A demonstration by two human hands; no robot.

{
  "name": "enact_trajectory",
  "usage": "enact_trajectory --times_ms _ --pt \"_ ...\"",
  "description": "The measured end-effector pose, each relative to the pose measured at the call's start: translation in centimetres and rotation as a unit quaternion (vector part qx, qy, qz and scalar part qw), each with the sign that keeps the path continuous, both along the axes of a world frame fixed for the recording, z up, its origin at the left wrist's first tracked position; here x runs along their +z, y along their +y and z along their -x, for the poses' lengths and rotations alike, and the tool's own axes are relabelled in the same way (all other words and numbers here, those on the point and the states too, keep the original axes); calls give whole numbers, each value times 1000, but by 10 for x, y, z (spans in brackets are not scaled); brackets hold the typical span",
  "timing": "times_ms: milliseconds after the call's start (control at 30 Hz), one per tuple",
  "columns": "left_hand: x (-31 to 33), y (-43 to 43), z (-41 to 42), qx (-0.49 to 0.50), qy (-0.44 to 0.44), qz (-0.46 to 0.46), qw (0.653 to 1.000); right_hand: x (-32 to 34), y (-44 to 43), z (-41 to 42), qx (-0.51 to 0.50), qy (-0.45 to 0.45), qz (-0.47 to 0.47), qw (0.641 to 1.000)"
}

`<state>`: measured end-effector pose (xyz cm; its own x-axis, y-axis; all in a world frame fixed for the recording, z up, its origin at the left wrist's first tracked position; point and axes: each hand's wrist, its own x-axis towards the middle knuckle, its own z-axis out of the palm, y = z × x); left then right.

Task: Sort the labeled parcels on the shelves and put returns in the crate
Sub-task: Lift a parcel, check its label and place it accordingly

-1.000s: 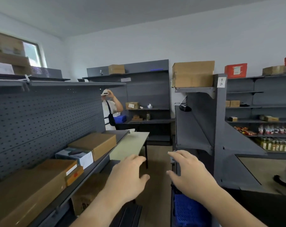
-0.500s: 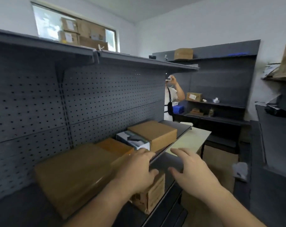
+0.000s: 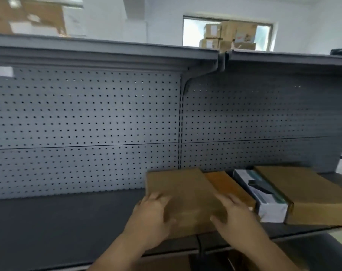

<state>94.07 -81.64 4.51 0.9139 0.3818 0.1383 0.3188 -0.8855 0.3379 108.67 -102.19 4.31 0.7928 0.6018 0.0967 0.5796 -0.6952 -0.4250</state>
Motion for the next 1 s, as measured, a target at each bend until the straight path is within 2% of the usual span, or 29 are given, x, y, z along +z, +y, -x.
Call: enact_trajectory --times_ms 300,600,867,1000 --pt "-47 -4 15 104 10 74 992 -32 -7 -26 20 19 -27 999" --pt "-50 -12 19 119 -66 134 981 -44 -8 -23 19 34 -114 993" --pt "-18 7 40 151 -203 197 947 -18 -1 -8 70 6 -216 974" --pt "17 16 46 134 -232 200 942 8 3 -7 116 31 -276 954"
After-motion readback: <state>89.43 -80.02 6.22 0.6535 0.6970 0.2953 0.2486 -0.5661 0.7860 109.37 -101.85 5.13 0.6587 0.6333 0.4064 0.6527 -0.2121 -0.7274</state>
